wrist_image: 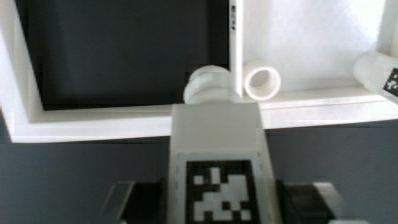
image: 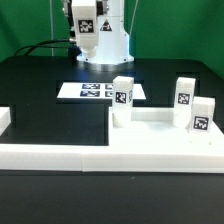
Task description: Assemble square table
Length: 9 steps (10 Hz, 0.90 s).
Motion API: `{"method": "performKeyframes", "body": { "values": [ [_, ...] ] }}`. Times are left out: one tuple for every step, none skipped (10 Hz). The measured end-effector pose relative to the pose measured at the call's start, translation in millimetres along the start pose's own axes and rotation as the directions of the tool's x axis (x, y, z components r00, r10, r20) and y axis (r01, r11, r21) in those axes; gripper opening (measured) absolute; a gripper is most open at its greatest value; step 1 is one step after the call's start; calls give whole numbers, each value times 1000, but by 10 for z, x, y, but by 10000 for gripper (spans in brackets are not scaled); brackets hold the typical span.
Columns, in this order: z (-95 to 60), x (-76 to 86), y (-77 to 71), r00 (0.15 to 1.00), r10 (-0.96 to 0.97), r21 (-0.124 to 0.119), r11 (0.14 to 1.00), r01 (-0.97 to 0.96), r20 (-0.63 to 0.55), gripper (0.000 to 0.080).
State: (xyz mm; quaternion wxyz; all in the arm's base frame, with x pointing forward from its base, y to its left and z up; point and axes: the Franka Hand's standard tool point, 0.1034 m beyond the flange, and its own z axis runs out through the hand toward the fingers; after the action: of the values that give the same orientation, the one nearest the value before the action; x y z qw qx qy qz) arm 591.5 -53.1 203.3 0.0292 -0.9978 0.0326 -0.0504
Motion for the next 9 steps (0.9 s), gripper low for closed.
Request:
{"method": "performKeyframes", "body": {
  "values": [
    [1,0,0,1000,0,0,1000,0,0,290],
    [6,-2,1,1000,0,-1,1000,0,1,290],
    [34,-4,-9,1000,0,-3,1000,0,0,290],
    [181,58,-102,995,63,-9,998,-63,-76,290],
    [373,123,-300,978,147,-14,988,-151,-148,290],
    [449,201,-453,962,199,-7,979,-203,-187,290],
    [467,253,-554,943,251,-1,966,-257,-218,290],
    [487,245,-621,944,248,-13,966,-257,-218,290],
    [485,245,-587,947,235,-17,969,-245,-217,290]
  ]
}}
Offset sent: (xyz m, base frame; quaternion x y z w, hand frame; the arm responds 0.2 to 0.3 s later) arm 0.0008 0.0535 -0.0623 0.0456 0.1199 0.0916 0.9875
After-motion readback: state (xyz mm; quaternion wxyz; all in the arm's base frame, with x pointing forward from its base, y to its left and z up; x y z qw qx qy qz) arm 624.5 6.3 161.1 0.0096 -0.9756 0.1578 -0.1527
